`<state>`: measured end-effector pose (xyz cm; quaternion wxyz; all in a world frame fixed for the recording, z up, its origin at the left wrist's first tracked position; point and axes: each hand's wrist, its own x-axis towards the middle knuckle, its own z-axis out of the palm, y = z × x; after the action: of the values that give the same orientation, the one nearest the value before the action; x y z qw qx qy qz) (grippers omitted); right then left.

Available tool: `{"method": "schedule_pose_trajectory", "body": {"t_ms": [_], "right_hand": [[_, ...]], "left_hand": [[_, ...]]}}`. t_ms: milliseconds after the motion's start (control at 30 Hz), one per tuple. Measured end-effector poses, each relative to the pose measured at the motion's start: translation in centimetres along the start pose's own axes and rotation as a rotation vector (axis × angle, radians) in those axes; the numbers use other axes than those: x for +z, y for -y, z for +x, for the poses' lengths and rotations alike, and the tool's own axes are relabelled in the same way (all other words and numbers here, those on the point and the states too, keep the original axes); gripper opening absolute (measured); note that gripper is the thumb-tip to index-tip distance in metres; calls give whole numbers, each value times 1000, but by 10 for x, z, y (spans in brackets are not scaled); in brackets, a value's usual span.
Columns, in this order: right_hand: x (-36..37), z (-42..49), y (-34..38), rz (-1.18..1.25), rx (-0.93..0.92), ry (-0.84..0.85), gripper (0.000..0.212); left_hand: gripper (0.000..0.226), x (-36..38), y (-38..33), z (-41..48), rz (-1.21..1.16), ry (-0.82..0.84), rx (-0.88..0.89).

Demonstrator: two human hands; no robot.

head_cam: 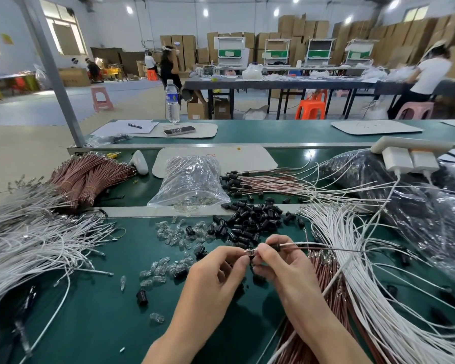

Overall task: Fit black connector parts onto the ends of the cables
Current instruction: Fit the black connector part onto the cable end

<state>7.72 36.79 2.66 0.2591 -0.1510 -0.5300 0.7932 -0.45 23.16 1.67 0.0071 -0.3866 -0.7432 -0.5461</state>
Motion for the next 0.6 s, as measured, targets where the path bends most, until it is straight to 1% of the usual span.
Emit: {"method": "schedule_pose_trajectory", "body": {"t_ms": [100,167,333,467,500,533,600], "right_hand": [[0,-1,2,-68,-26,-6,22],[0,-1,2,-92,-32,-9,26],[0,-1,2,-60,-44,6,23],[0,-1,3,-6,-41,2,16],[-1,0,3,-1,-42,-2,15],[-1,0,3,-4,-45,-5,13],[-1,0,4,-33,-56,-12,11]], "left_hand": [[12,1,-2,0,-56,-3,-24],[15,2,-3,0,-110,6,-59],[16,4,-4,1,-187,16,-104],[10,3,-6,0,-186,-13,-102],[12,2,-6,0,-178,-28,-95],[15,1,-6,0,-169,-37,-89],[11,-1,-6,0,-139,-43,-72]]}}
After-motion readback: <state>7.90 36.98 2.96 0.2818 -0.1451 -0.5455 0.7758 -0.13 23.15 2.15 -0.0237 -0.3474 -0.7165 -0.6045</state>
